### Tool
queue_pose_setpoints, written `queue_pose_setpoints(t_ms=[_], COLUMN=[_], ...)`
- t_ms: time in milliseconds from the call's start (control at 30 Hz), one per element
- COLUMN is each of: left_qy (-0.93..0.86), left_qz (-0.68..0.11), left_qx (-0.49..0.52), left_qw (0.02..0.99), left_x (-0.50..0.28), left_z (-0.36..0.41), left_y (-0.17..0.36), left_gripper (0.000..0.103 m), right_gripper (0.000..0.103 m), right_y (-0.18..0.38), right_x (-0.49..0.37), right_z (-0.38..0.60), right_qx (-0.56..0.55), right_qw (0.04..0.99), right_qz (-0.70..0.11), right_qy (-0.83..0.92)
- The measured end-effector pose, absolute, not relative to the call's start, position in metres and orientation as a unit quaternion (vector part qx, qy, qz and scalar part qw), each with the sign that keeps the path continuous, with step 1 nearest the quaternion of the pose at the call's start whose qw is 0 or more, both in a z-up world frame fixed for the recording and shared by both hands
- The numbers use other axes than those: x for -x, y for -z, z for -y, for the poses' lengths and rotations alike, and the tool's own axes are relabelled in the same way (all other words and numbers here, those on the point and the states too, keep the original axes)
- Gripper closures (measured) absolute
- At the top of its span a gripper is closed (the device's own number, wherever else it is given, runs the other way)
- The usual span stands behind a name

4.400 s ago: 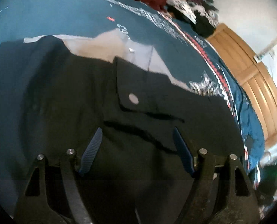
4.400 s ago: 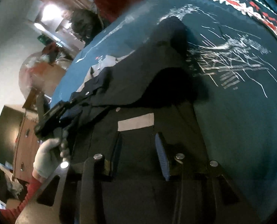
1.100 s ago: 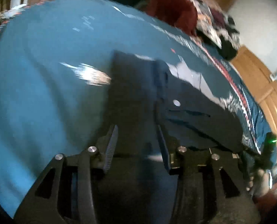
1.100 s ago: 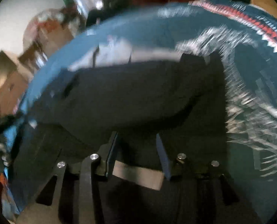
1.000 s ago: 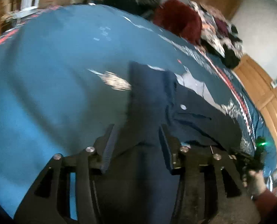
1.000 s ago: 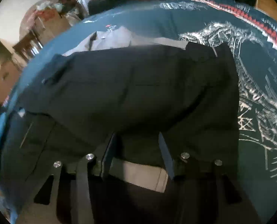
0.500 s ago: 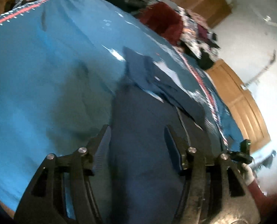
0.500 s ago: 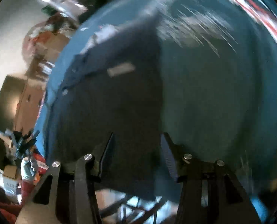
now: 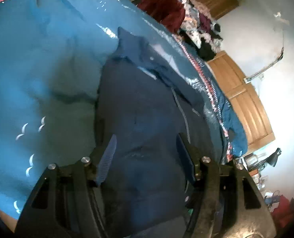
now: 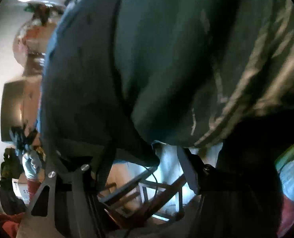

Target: Fold large clothes

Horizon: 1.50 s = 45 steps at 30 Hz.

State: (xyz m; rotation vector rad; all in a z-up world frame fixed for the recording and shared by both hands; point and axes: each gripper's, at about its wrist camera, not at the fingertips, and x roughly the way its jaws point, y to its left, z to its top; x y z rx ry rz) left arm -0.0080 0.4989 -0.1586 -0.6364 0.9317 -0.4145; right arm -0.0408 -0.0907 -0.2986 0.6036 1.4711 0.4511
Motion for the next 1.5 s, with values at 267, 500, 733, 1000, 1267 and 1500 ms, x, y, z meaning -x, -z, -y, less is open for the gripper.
queue_pose_setpoints(t_ms=[267,500,733,1000,1267,1500], left_qy=[0.194,0.224,0.227,0.278,0.279,0.273], left_qz=[-0.472,-0.486,-0.5,-0.5,-0.497,-0.487], left_qx=[0.3,0.285,0.263,0.255,0.26,0.271], left_qw=[0.806,0.795,0.794,0.78,0.779,0.784], left_x=[0.043,0.053,0.05,0.048,0.056,0.058], left_z=[-0.525,-0.519,-0.515,-0.496,-0.502,-0.51], left_y=[0.176,0.181,0.189,0.194,0.194,0.193], left_gripper=[0.037,0.036,0.038,0.038,0.041,0.041], right_gripper=[0.027,0.044,0.049,0.046,0.045,0.036], right_y=[0.318,0.305,0.283,0.302,0.298,0.293], right_x=[0.035,0.043,0.047,0.043,0.043,0.043], right_z=[0.072,0.058,0.076,0.089,0.061,0.07], right_qx=[-0.278,-0.283,-0.327,-0.364,-0.321,-0.297], right_qw=[0.664,0.665,0.664,0.654,0.662,0.701], right_qz=[-0.653,-0.632,-0.604,-0.611,-0.625,-0.613], right_qy=[-0.236,-0.281,-0.295,-0.257,-0.263,-0.212])
